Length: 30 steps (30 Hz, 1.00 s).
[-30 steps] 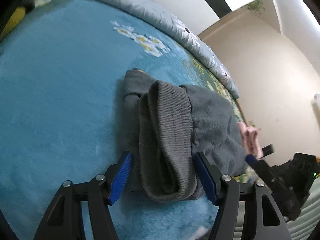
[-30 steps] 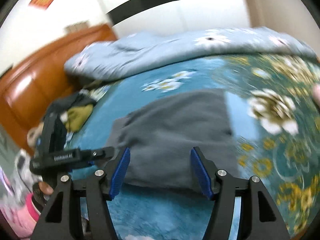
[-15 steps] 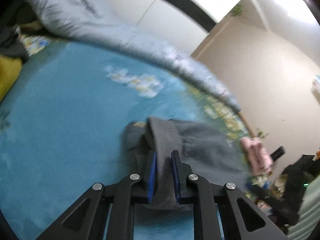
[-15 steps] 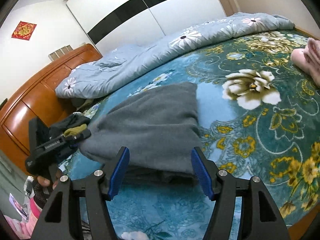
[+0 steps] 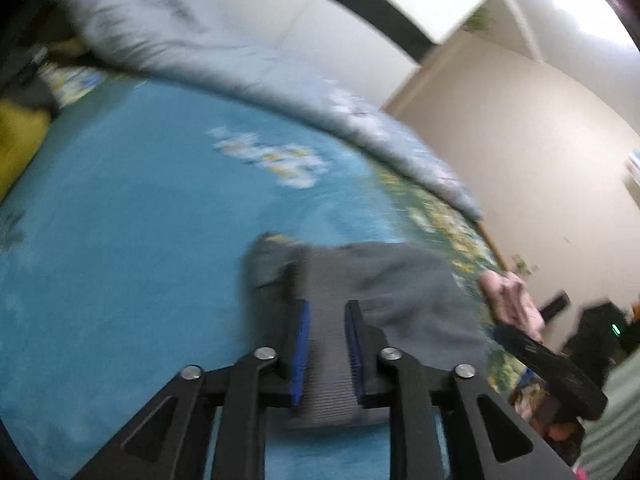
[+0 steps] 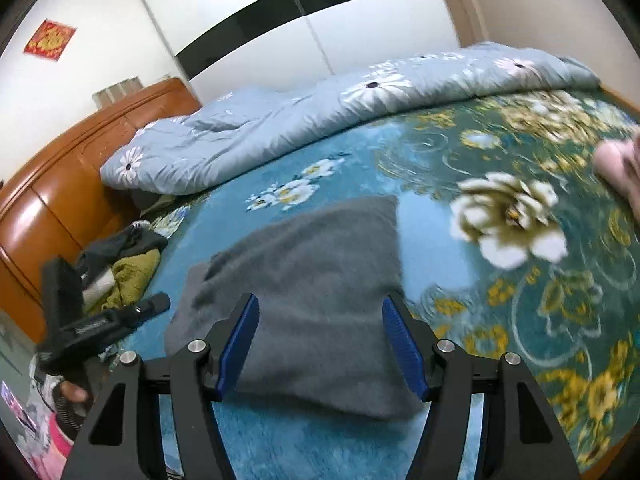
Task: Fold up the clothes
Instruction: 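Grasp the folded grey sweatshirt edge with the left gripper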
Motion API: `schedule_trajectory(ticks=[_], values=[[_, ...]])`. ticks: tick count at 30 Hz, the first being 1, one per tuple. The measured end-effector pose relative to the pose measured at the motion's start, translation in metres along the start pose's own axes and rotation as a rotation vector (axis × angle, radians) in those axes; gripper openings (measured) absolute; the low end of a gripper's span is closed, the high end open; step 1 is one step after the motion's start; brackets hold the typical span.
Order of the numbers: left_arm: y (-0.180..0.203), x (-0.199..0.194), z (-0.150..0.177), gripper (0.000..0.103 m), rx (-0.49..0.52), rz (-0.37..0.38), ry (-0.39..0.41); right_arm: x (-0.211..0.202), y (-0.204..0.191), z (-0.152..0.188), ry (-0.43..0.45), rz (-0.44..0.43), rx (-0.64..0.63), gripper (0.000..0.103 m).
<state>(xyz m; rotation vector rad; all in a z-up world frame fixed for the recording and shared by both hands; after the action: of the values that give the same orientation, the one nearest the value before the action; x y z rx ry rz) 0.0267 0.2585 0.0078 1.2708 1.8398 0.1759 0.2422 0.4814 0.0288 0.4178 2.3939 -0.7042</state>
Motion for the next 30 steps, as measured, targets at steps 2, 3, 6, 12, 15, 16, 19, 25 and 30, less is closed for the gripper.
schedule_trajectory(ticks=[2,3,6,12,15,16,19,25,30], values=[[0.016,0.007,0.001,0.04,0.039,0.015,-0.018,0.01,-0.004,0.0,-0.021,-0.008,-0.012,0.066],[0.021,0.016,0.003,0.04,0.052,0.018,-0.04,0.016,-0.006,0.0,-0.031,-0.013,-0.018,0.066],[0.02,0.038,0.011,0.04,0.049,-0.002,-0.1,0.029,-0.009,0.002,-0.054,-0.009,-0.029,0.066],[0.007,0.034,0.023,0.043,-0.005,0.05,-0.099,0.035,-0.005,0.009,-0.086,-0.005,-0.036,0.069],[-0.001,0.012,0.02,0.075,-0.021,0.051,-0.019,0.016,-0.008,0.007,-0.024,-0.036,-0.042,0.071],[-0.005,0.007,0.019,0.08,-0.033,0.035,0.001,0.01,-0.005,0.006,-0.004,-0.039,-0.039,0.073],[-0.027,0.008,0.021,0.084,-0.102,-0.003,-0.007,0.004,0.012,0.006,0.025,-0.029,0.006,0.077],[-0.049,0.031,0.035,0.084,-0.208,0.028,-0.108,0.025,0.059,0.023,-0.071,-0.107,0.235,0.088],[-0.042,0.049,0.035,0.086,-0.202,0.104,-0.151,0.048,0.068,0.026,-0.115,-0.209,0.315,0.088]])
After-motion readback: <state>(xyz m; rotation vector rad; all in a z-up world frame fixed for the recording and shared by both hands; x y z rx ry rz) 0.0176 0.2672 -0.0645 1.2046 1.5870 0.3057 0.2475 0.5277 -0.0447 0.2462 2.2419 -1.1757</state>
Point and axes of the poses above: each gripper's, at about its wrist camera, not at the fingertips, and x roughly the way its jaws point, y to its right, z to its underside, the point moved 1 cm from there along x, roughly the way its jaws point, and after that the axes turned 1 degree about x, right-handed, at the moved point
